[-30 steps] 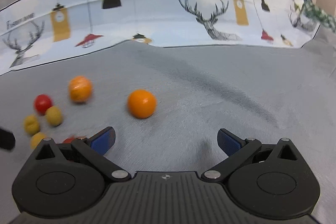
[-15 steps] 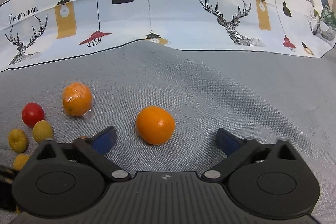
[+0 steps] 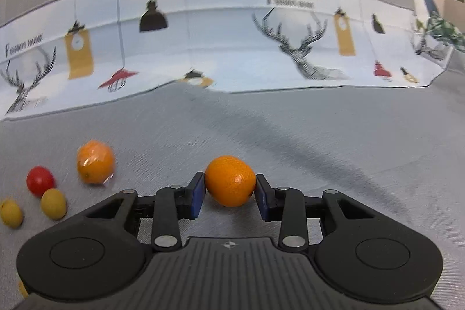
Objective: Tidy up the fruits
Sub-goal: 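Grasp a yellow-green fruit with the left tool while the right tool grasps an orange, then carry both held fruits over the blue plate and lower them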
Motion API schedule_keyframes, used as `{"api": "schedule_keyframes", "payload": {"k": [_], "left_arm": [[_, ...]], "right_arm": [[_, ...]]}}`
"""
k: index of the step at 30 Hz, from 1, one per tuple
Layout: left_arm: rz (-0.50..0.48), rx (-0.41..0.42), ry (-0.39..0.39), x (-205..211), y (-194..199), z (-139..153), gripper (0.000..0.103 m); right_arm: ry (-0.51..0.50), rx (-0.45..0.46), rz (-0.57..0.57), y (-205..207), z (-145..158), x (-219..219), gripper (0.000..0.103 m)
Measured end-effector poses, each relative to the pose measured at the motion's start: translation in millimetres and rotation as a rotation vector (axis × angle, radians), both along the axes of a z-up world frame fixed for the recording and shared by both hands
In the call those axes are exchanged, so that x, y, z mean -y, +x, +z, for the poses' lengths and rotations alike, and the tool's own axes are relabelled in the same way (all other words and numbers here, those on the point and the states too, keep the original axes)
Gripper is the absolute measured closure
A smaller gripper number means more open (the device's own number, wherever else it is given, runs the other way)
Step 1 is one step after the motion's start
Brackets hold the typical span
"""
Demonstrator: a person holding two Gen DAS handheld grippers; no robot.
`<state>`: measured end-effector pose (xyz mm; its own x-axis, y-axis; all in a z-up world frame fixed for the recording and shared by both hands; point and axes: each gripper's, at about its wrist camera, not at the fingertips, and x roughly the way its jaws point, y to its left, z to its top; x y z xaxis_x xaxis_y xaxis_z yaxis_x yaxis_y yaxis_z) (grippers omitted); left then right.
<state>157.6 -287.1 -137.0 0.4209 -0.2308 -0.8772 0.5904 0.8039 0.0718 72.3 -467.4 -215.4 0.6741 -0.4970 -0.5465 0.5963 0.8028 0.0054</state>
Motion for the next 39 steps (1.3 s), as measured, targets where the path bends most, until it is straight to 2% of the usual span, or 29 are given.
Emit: {"api": "schedule_keyframes", "payload": {"k": [6, 11, 19, 23, 30, 39], "left_arm": [[0.014, 0.044, 0.003, -53.4, -39.4, 39.8, 0.075], [0.031, 0.066, 0.001, -104.7, -77.6, 69.5, 0.075], [0.102, 0.106, -0.015, -187.5, -130.7, 103.0, 0.075], [0.129, 0.139, -0.035, -222.3, -157.5, 113.8, 0.075], [0.210, 0.180, -0.094, -277.3, -193.6, 127.4, 0.075], [0.285, 0.223, -0.182, -319.7, -214.7, 144.0, 0.075]], "right_arm": [[-0.001, 0.066, -0.046, -36.5, 33.8, -12.3, 0.065], [0.000, 0.150, 0.020, -77.7, 85.9, -66.5, 0.065], [0.161, 0.146, 0.313, -143.0, 137.3, -191.3, 0.065], [0.193, 0.139, 0.457, -161.6, 161.2, -245.5, 0.065], [0.137, 0.136, 0.624, -184.0, 193.1, -313.7, 0.065], [0.062, 0.097, 0.717, -197.5, 207.4, -361.5, 0.065]]}}
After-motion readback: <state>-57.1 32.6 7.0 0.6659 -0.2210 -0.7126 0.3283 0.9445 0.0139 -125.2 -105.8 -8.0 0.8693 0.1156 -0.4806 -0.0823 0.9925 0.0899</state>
